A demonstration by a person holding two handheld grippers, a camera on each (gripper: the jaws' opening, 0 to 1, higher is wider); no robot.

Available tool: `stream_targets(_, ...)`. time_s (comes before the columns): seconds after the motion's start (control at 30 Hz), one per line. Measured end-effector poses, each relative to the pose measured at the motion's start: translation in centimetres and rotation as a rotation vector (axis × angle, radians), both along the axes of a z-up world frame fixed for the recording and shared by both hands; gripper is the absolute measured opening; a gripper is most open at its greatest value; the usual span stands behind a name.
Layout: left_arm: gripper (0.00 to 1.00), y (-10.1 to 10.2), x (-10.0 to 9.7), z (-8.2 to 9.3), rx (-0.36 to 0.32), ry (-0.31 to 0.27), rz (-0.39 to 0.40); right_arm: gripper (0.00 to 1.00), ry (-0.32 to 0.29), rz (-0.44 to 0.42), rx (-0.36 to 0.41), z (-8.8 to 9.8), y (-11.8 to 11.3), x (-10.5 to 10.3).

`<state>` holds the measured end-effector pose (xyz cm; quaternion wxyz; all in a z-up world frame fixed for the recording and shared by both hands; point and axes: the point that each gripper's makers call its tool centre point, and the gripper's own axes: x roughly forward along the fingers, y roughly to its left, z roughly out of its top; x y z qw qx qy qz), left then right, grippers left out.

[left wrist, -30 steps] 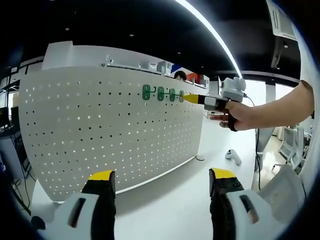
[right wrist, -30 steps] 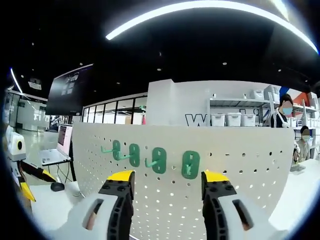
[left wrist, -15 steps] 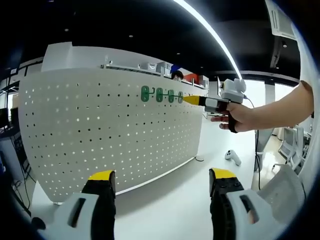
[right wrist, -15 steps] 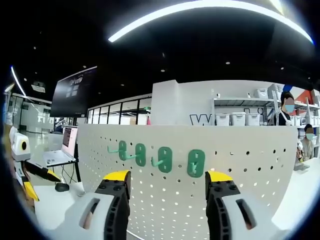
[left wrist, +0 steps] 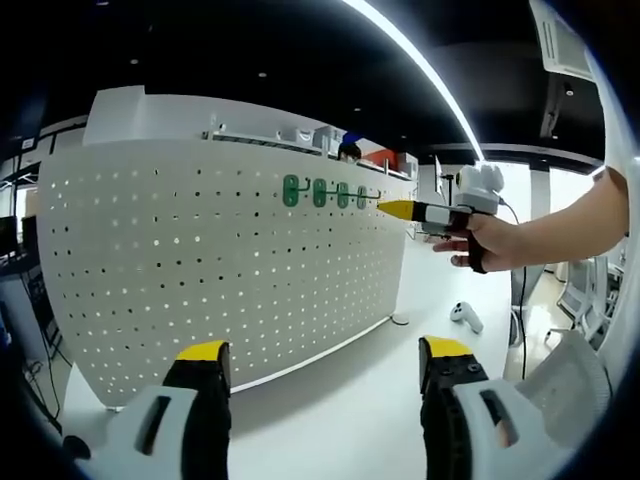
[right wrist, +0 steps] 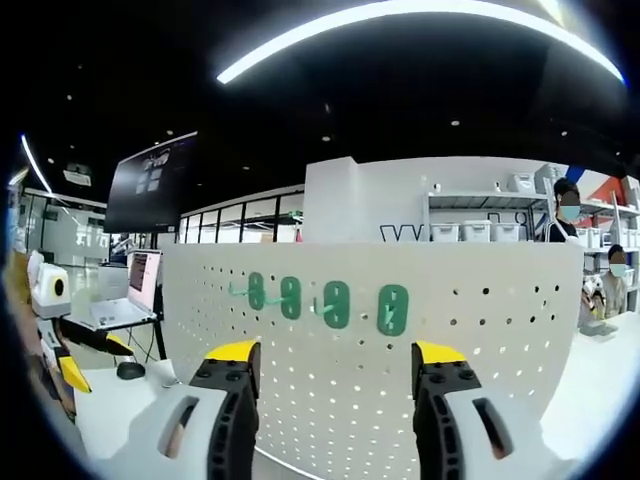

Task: Insert the hook assembly into the mounting plate slot until the hook locks in place.

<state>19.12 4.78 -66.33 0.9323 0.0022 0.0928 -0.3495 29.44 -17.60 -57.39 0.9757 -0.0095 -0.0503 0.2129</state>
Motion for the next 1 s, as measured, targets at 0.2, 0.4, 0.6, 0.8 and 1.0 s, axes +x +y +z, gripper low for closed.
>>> stream_targets(0.2,0.8,-0.1,0.0,0.1,-0.001,-0.007,-0.002,0.61,0.013,-0.004,0.001,-0.9,-0.6,-1.4)
stream_targets(0.4,0.8,-0.4,-0.1,0.1,0.006,-0.02,-0.007,0.61,0.038,-0.014,0.002,-2.2,-0.9,-2.7)
stream_targets(0.6,0.82,-0.2,-0.1,0.2,-0.002,-0.027,0.006,0.61,0.052,-0.024,0.008,-2.9,-1.4,-4.0)
stream_targets(0.8,0.83,-0.1,0.0,0.3,0.004,-0.041,0.011,0.62,0.062,-0.029,0.023,-3.4,-1.6,-5.2)
stream_targets(1.0,0.86,-0.2,-0.1,0.4,0.023,-0.06,0.004,0.63,0.078,-0.04,0.028,-4.4,-1.9,-6.4)
